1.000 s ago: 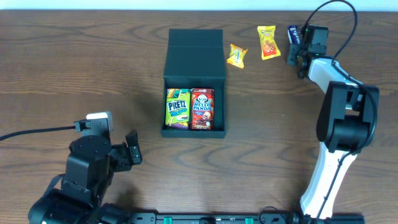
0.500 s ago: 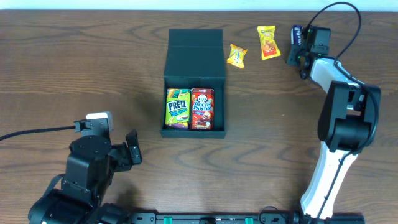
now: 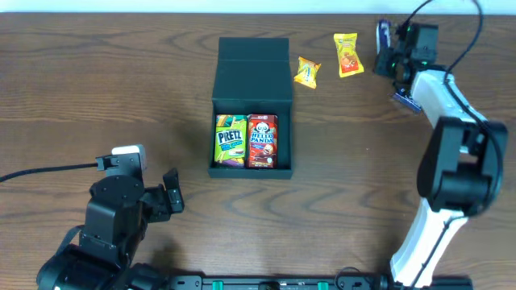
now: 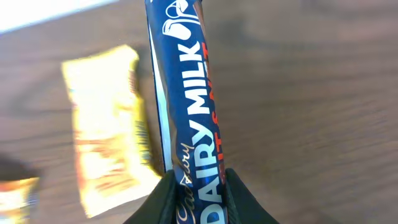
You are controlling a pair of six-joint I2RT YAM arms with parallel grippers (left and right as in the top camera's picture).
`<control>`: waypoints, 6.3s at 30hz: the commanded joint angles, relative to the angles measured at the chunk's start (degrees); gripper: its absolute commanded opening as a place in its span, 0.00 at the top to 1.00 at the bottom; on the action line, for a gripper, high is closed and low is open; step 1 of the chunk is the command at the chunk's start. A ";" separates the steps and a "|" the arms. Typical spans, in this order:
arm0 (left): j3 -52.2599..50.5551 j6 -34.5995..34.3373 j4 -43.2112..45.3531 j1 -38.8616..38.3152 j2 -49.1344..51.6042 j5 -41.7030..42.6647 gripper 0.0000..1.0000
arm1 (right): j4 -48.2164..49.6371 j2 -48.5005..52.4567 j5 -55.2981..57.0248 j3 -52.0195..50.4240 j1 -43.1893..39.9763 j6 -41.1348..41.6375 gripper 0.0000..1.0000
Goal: Pack container
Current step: 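Lower the Dairy Milk bar into the box right of Hello Panda, release, then move the right gripper back toward the yellow Julie's packet, then grasp the yellow Julie's Peanut Butter packet with the right gripper, then lower the Julie's packet into the box in front of Pretz, release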
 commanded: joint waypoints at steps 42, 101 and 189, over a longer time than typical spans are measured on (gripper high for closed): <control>1.18 0.35 -0.02 0.17 -0.17 -1.07 0.05 | -41.72 -17.70 20.65 -6.27 47.04 44.98 0.99; 1.18 0.35 -0.02 0.17 -0.17 -1.07 0.05 | -9.75 -17.40 24.24 -3.98 22.14 3.89 0.04; 1.18 0.35 -0.02 0.17 -0.17 -1.07 0.05 | 4.09 -13.57 4.44 -3.19 19.54 -0.24 0.99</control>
